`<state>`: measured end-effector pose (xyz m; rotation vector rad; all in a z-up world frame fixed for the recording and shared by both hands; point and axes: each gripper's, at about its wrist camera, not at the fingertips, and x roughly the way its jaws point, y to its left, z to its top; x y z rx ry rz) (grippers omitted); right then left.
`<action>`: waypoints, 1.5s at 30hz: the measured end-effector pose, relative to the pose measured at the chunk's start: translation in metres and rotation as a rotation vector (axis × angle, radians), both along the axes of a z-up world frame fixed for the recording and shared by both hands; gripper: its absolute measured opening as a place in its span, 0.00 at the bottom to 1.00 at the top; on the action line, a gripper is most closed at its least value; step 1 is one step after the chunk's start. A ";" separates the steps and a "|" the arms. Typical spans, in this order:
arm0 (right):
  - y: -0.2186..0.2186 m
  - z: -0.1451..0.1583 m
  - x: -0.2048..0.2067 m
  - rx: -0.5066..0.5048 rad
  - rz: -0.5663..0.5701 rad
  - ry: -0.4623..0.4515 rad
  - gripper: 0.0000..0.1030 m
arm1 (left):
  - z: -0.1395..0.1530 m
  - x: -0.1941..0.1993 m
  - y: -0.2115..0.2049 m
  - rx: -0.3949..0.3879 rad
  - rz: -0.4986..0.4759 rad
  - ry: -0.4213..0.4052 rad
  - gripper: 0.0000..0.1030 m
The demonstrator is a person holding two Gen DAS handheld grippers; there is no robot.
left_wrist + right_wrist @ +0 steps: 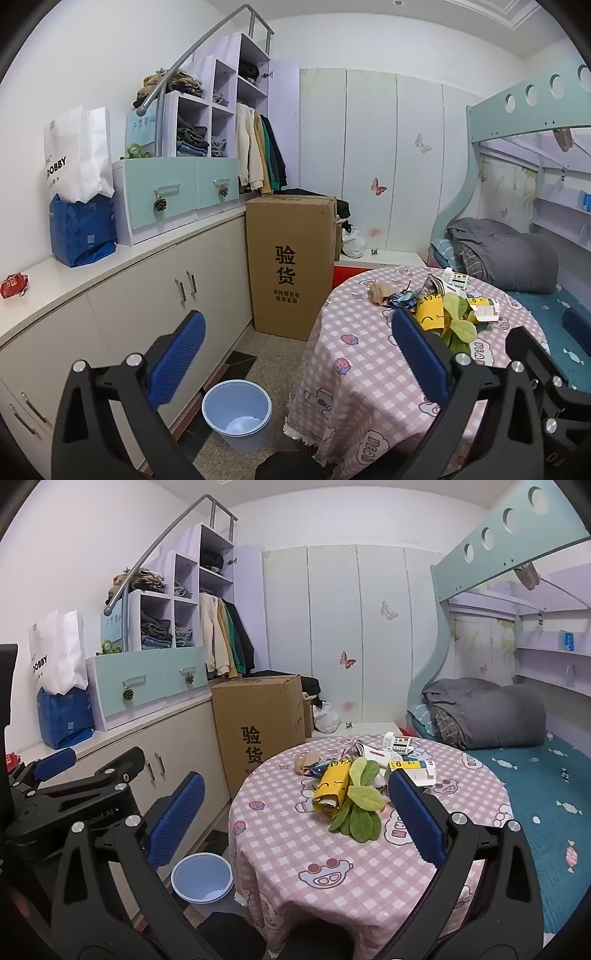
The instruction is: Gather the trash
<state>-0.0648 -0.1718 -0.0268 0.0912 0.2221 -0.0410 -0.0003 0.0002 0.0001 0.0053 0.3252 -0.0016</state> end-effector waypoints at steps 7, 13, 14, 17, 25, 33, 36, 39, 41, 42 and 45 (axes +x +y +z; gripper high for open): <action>-0.001 -0.004 0.005 -0.004 -0.004 0.013 0.94 | -0.001 -0.001 0.000 -0.001 -0.001 0.006 0.96; 0.005 -0.005 0.003 0.001 0.000 0.010 0.94 | -0.003 0.000 -0.001 0.004 0.001 0.014 0.96; 0.006 -0.005 0.003 0.001 0.000 0.011 0.94 | -0.003 0.000 -0.001 0.004 0.001 0.014 0.96; 0.002 -0.006 0.006 0.005 0.002 0.012 0.94 | -0.006 0.003 0.001 0.003 0.002 0.015 0.96; 0.005 -0.010 0.004 0.005 0.004 0.016 0.94 | -0.006 0.005 0.002 0.004 0.002 0.019 0.96; 0.009 -0.016 0.008 0.005 0.008 0.020 0.94 | -0.006 0.005 0.001 0.005 0.002 0.022 0.96; 0.012 -0.019 0.008 0.005 0.009 0.020 0.94 | -0.010 0.003 0.007 0.004 0.003 0.023 0.96; 0.011 -0.017 0.008 0.005 0.009 0.021 0.94 | -0.010 0.003 0.007 0.004 0.003 0.024 0.96; 0.011 -0.018 0.008 0.006 0.009 0.022 0.94 | -0.014 0.004 0.010 0.004 0.004 0.024 0.96; 0.011 -0.018 0.008 0.005 0.009 0.022 0.94 | -0.014 0.004 0.010 0.004 0.004 0.024 0.96; 0.010 -0.017 0.009 0.007 0.009 0.023 0.94 | -0.015 0.005 0.011 0.004 0.003 0.024 0.96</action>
